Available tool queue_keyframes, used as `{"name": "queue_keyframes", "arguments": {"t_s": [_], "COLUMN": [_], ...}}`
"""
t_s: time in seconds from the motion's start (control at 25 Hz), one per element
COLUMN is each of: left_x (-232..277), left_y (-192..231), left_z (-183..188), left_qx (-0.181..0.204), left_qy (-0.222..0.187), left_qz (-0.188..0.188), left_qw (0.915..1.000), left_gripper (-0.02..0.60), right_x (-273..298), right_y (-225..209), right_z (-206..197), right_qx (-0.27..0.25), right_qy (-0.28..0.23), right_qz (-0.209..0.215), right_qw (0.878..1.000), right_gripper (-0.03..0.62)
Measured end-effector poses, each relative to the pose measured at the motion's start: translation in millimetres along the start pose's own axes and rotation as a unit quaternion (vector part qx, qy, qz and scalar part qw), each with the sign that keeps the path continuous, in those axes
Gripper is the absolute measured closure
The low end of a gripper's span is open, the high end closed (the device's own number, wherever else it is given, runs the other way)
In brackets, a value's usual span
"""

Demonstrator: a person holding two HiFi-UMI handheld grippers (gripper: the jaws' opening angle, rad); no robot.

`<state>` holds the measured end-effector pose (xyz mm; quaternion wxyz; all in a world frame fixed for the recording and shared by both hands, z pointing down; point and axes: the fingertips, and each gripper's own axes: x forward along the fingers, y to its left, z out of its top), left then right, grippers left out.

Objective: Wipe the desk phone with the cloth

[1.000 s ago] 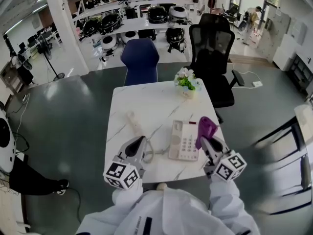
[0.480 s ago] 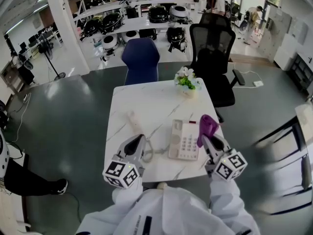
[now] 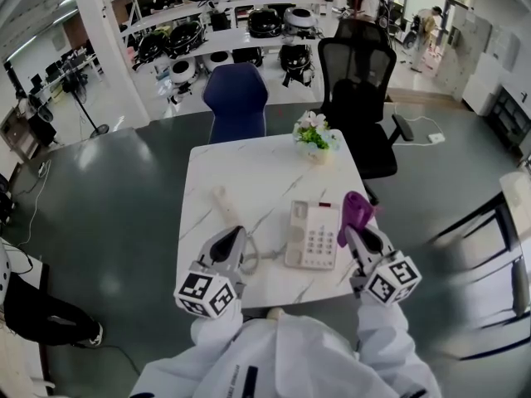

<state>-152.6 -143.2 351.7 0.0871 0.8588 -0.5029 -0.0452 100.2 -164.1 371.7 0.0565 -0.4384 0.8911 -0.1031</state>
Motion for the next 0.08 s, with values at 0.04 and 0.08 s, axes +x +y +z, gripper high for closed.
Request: {"name": "queue_keyframes", "arguments": {"t_s": [0.04,0.08], "left_x": [-0.5,-1.0], "left_y": [0.5,1.1], "left_z": [-0.3,-0.6], "left_qx": [0.0,0.0], "left_qy": [0.0,-0.001], "left_qz": [0.001,0.001], "left_qw": [1.0,1.0], "left_gripper": [0.584,0.584], "right_x": [-0.5,-0.9], "right_y": [-0.1,-0.3], "right_z": [-0.3,-0.7], "right_qx": [0.0,0.0], "right_qy": [0.0,-0.001], "right_qz": [-0.001,-0.002], "right_qw": [1.0,1.0], "right_gripper": [0.556,0.555]}}
